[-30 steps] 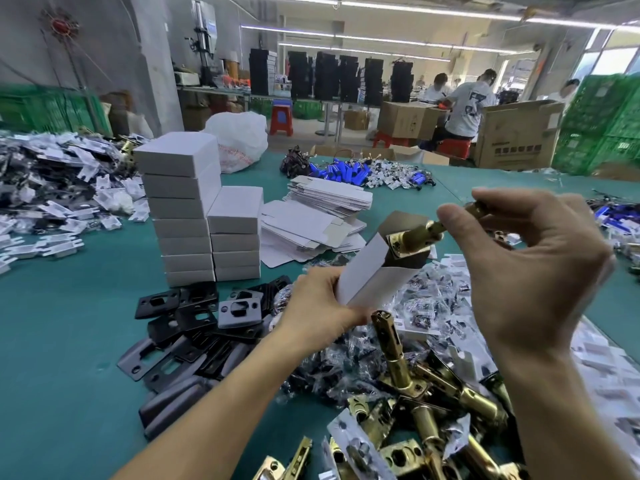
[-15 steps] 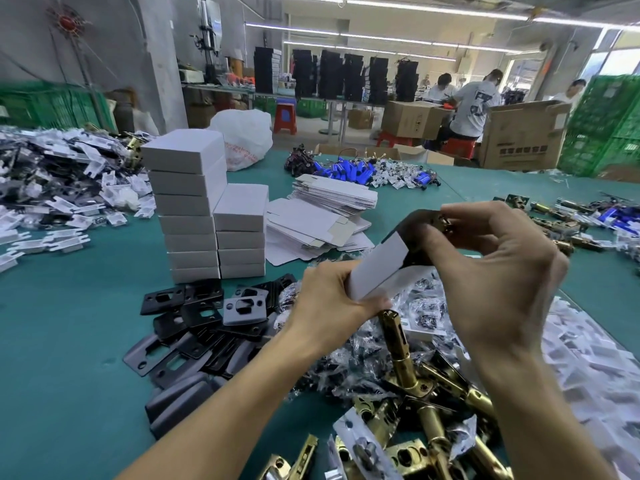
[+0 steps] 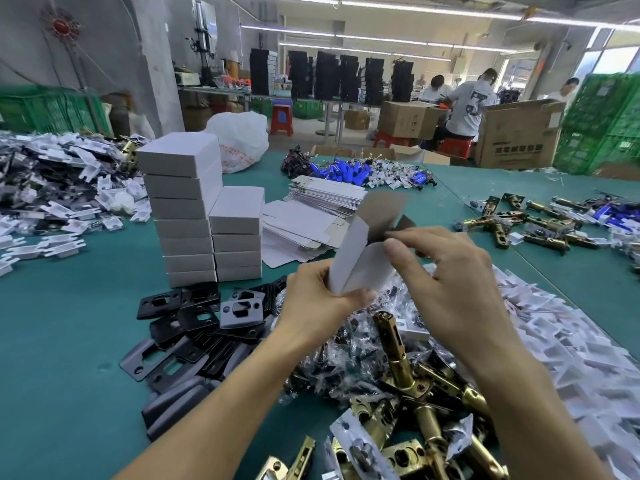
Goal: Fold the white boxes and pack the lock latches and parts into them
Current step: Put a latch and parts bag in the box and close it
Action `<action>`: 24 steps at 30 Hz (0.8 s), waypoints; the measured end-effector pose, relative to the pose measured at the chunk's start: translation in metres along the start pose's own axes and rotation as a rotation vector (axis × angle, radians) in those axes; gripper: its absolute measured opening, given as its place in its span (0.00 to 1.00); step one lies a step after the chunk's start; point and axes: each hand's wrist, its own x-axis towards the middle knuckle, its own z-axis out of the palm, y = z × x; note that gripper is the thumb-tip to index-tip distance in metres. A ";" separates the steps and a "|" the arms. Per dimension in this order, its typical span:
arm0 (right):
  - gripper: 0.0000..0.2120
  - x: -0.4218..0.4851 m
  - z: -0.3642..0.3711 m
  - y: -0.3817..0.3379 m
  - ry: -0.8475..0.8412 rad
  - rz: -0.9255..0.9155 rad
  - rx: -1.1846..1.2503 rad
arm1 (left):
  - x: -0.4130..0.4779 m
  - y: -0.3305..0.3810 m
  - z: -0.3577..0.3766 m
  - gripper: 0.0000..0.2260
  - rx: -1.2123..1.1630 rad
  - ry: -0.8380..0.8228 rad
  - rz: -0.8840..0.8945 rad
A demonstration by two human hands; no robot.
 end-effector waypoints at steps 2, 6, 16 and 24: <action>0.11 0.002 -0.001 -0.001 0.055 0.004 0.110 | -0.001 0.001 0.000 0.10 -0.064 0.013 -0.036; 0.13 0.006 -0.017 0.021 0.211 0.164 -0.005 | -0.001 0.007 -0.004 0.13 -0.279 0.068 -0.072; 0.26 -0.004 -0.043 0.085 -0.569 0.760 -0.457 | 0.003 0.013 -0.009 0.16 -0.574 0.120 0.008; 0.24 -0.003 -0.041 0.084 -0.375 0.728 -0.312 | 0.006 0.001 -0.008 0.16 -0.401 0.100 -0.153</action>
